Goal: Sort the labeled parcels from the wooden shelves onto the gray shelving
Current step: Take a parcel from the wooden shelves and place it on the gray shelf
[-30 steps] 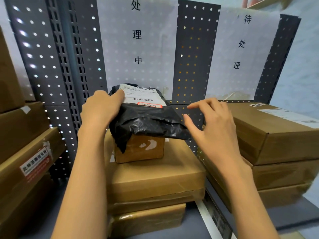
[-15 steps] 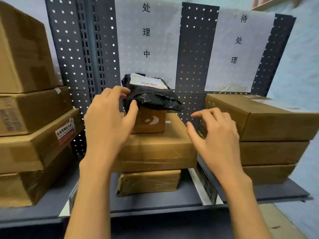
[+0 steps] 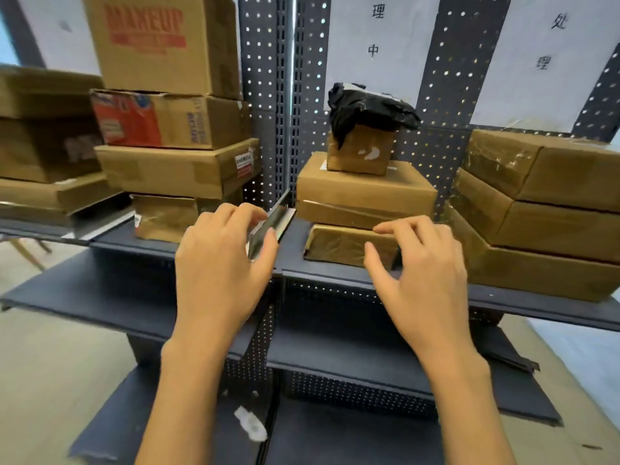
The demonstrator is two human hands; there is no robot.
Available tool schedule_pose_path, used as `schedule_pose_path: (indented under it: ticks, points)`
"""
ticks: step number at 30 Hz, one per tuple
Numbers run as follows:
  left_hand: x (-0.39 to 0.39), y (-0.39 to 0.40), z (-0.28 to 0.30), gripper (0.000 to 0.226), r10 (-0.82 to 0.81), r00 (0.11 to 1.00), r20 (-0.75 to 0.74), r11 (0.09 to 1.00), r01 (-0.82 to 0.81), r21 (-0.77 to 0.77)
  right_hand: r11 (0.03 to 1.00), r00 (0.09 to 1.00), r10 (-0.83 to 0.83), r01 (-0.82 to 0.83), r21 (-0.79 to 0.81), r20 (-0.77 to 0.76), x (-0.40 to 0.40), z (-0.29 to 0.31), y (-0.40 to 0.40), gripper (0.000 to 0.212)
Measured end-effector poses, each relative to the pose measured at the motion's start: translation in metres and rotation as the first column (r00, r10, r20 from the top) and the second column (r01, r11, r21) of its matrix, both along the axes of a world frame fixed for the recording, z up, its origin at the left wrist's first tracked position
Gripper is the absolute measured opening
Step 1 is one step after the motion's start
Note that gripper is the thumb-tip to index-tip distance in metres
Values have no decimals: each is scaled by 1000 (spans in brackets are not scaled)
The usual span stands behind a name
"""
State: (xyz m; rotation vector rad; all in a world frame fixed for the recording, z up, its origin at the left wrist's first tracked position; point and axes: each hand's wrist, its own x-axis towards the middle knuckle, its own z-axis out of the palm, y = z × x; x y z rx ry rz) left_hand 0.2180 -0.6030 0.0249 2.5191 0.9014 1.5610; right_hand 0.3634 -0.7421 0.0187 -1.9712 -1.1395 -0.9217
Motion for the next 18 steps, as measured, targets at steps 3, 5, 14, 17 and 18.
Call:
schedule_pose_path:
  ticks: [3,5,14,17,18]
  points:
    - [-50,-12,-14,22,97,995,-34,995,-98,-21,994,995,99,-100,-31,-22,-40,-11,4,21]
    - [-85,-16,-20,24,156,986,-53,987,-159,-40,984,984,172,-173,-37,-41,-66,-16,12,21]
    - [-224,-15,-19,13,439,898,-25,896,-440,-64,865,861,496,-501,-20,-117,-185,-21,70,23]
    - [-259,-6,-16,14,518,855,-14,852,-517,-84,822,817,564,-570,-21,-119,-218,-19,97,23]
    - [-270,-1,-15,15,536,844,-17,840,-535,-92,810,806,580,-586,-17,-119,-229,-18,108,23]
